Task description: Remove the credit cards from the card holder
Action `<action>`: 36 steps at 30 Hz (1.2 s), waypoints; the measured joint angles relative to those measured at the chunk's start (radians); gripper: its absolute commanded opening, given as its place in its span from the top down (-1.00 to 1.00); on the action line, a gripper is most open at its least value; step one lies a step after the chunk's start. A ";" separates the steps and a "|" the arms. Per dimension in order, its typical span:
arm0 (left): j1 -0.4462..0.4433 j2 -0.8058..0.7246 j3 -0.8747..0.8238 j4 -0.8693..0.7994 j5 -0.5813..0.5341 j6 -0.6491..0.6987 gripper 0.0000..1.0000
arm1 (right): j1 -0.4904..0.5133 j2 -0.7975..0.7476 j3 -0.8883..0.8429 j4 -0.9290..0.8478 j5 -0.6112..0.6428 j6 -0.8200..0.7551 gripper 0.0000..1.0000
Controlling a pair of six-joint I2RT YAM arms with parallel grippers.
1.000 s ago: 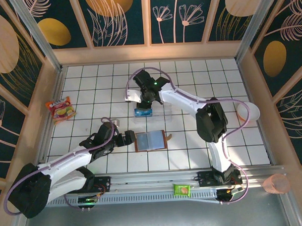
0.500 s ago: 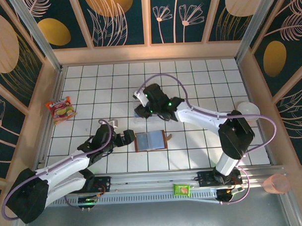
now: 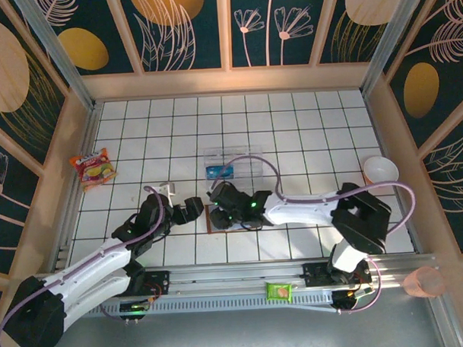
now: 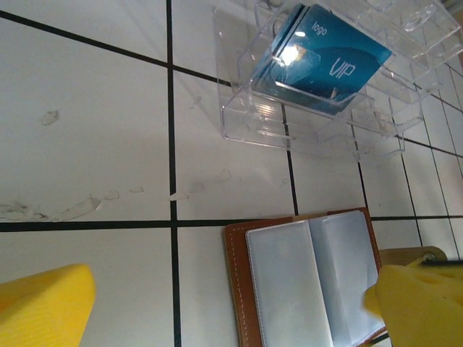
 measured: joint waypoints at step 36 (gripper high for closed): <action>0.005 0.102 -0.039 0.067 0.128 -0.001 0.42 | 0.027 0.061 -0.005 0.048 0.062 0.137 1.00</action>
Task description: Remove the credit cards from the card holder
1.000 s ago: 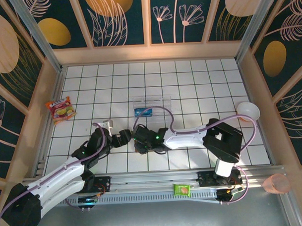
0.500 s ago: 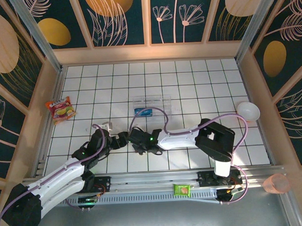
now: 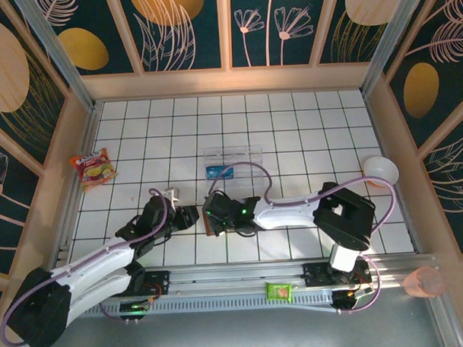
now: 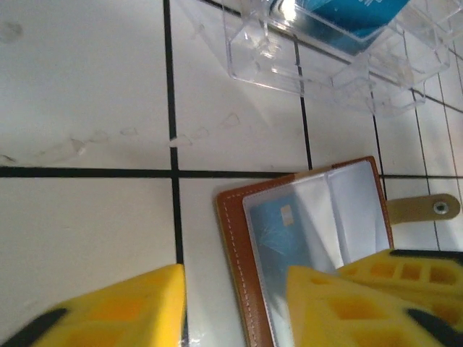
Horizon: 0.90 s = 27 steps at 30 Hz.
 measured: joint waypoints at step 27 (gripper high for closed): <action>-0.101 0.389 0.111 0.174 0.061 0.040 1.00 | -0.038 -0.132 -0.118 0.026 -0.029 0.204 1.00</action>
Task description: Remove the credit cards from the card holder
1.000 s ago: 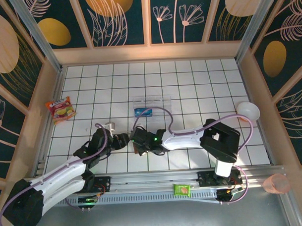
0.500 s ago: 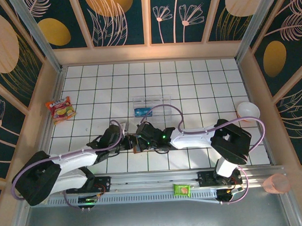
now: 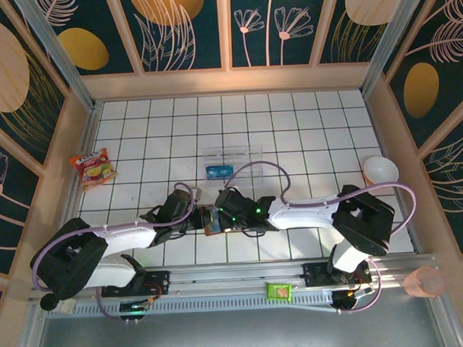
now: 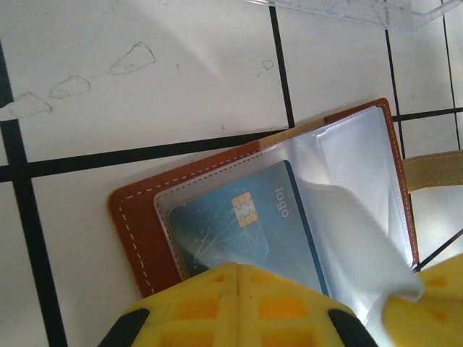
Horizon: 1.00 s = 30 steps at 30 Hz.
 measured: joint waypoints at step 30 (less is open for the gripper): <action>0.000 0.017 0.013 0.001 0.030 0.046 1.00 | -0.110 -0.026 -0.086 -0.052 -0.094 -0.060 0.71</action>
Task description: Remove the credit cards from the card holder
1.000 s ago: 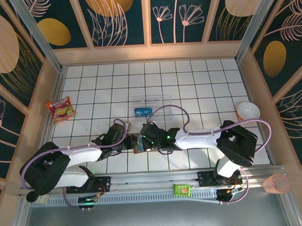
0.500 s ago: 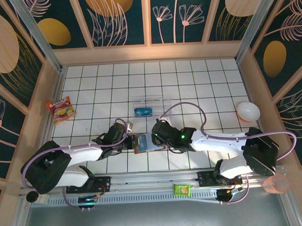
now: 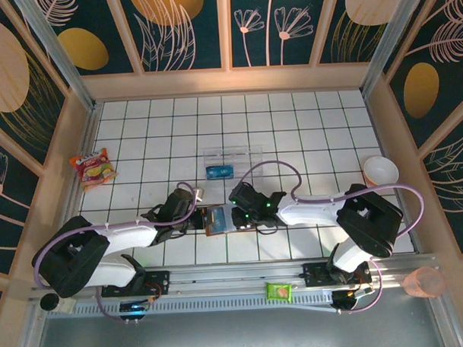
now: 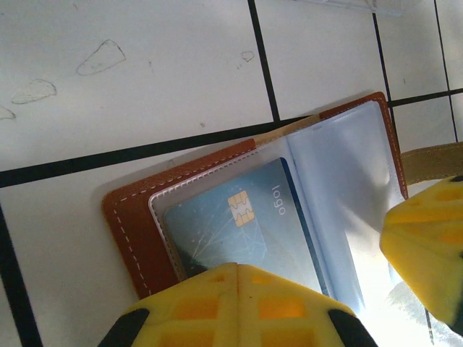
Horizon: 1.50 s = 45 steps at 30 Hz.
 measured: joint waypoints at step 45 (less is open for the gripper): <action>0.000 -0.040 0.003 -0.014 -0.012 0.011 1.00 | -0.029 0.114 0.074 0.115 -0.249 -0.034 0.38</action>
